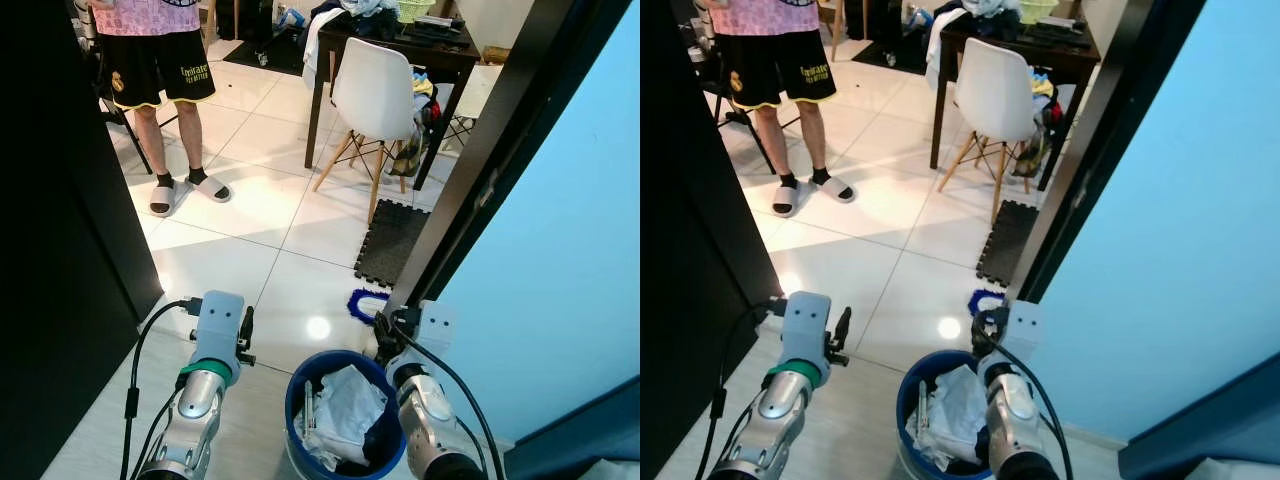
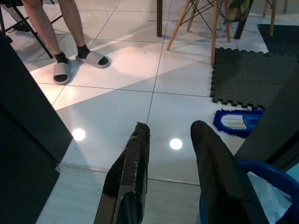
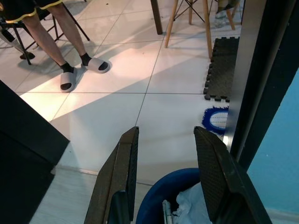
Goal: Clean up the room
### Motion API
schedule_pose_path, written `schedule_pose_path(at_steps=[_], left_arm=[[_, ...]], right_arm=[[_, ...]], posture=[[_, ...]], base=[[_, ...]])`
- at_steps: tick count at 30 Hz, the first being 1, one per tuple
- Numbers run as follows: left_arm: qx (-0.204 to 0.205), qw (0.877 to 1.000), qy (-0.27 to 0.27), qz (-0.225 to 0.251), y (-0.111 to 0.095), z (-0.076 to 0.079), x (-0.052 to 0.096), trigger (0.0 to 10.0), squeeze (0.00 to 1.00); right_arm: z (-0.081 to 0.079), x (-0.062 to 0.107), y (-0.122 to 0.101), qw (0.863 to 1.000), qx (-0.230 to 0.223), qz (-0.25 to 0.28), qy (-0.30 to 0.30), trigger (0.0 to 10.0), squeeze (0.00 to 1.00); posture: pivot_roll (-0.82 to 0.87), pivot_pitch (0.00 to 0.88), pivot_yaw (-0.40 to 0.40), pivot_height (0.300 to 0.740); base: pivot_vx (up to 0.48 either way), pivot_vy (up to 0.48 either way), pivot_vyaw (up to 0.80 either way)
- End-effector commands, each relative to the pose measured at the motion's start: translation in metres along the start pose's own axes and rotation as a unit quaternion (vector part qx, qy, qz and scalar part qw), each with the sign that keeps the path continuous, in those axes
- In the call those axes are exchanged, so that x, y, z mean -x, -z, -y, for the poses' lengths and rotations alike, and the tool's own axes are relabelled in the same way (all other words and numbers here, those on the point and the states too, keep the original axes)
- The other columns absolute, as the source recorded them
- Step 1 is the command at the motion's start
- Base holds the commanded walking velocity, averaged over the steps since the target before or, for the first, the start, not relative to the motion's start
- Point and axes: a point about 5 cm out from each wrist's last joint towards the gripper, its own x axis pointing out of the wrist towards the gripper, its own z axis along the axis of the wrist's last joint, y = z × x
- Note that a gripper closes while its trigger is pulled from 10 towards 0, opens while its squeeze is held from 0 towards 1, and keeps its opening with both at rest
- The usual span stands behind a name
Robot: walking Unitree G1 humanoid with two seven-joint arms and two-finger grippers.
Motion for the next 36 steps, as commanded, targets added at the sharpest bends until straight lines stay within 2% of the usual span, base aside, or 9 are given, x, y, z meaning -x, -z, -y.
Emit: schedule_pose_path(at_steps=[1,9,36], left_arm=[[0.008,1.000,-0.001,-0.012,0.0069,0.0005,0.0033,10.0,0.00],[0.010,1.000,-0.004,-0.009,0.0066,0.0008,0.0041,10.0,0.00],[0.011,1.000,0.004,-0.007,0.0043,0.0019,0.0007,10.0,0.00]], right_arm=[[0.0033,0.0031,0.0036,1.000,-0.005,-0.004,0.005,10.0,0.00],[0.0041,0.0046,0.0042,1.000,-0.006,-0.004,0.002,10.0,0.00],[0.0075,0.0054,0.0041,1.000,-0.007,-0.005,0.012,10.0,0.00]], posture=[[0.01,0.000,-0.001,0.740],[0.01,0.000,-0.004,0.740],[-0.01,0.000,0.010,0.740]], base=[[0.000,0.000,0.00],[0.000,0.000,0.00],[-0.293,0.000,0.00]])
